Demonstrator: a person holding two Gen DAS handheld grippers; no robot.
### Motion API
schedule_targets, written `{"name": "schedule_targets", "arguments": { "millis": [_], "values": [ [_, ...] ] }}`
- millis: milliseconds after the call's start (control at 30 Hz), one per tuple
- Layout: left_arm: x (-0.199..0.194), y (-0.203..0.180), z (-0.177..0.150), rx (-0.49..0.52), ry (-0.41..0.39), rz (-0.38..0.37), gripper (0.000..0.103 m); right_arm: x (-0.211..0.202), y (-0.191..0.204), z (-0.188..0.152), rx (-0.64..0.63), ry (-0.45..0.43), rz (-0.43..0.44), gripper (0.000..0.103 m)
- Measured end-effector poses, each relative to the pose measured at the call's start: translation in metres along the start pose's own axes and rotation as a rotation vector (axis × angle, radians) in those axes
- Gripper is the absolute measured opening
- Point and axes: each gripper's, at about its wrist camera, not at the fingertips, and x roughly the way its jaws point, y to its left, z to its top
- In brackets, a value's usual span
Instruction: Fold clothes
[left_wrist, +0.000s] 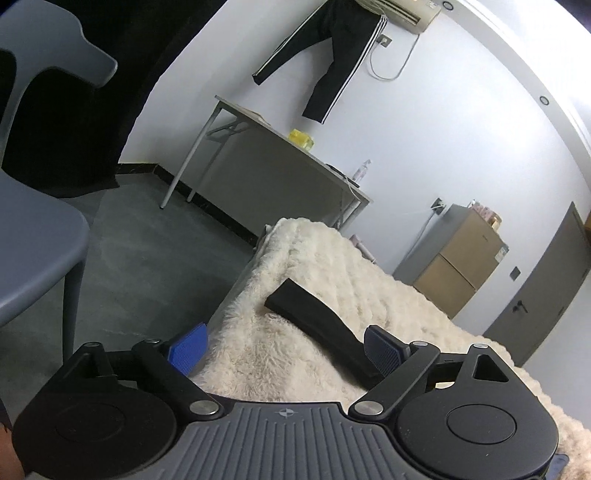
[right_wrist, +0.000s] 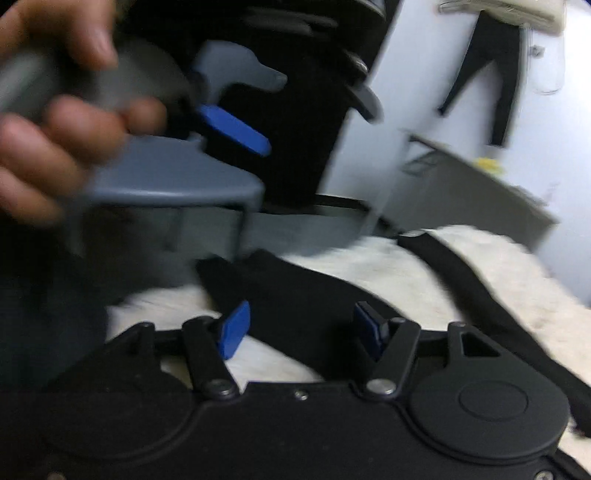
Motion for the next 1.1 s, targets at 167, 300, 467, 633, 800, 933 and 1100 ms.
{"name": "schedule_targets", "arguments": {
  "millis": [167, 300, 467, 633, 800, 933, 1100],
  "values": [
    [-0.007, 0.020, 0.002, -0.135, -0.062, 0.021, 0.089, -0.027, -0.061, 0.022, 0.031, -0.041, -0.133, 0.075],
    [-0.006, 0.040, 0.004, -0.266, -0.082, 0.038, 0.089, -0.023, -0.135, 0.037, -0.108, -0.004, -0.373, 0.079],
    [-0.009, 0.051, 0.005, -0.331, -0.088, 0.026, 0.089, 0.018, -0.157, 0.049, -0.194, 0.030, -0.382, 0.079],
    [-0.015, 0.054, 0.005, -0.335, -0.093, 0.018, 0.090, 0.120, -0.106, 0.056, -0.289, 0.106, -0.253, 0.083],
    [-0.013, 0.056, 0.006, -0.335, -0.078, 0.014, 0.090, 0.205, -0.086, 0.050, -0.282, 0.232, -0.318, 0.036],
    [-0.012, 0.056, 0.006, -0.334, -0.070, 0.011, 0.090, 0.198, -0.088, 0.064, -0.161, 0.247, -0.210, 0.002],
    [-0.012, 0.058, 0.007, -0.351, -0.073, -0.001, 0.090, 0.108, -0.157, 0.139, -0.183, 0.250, 0.377, 0.002]
  ]
}}
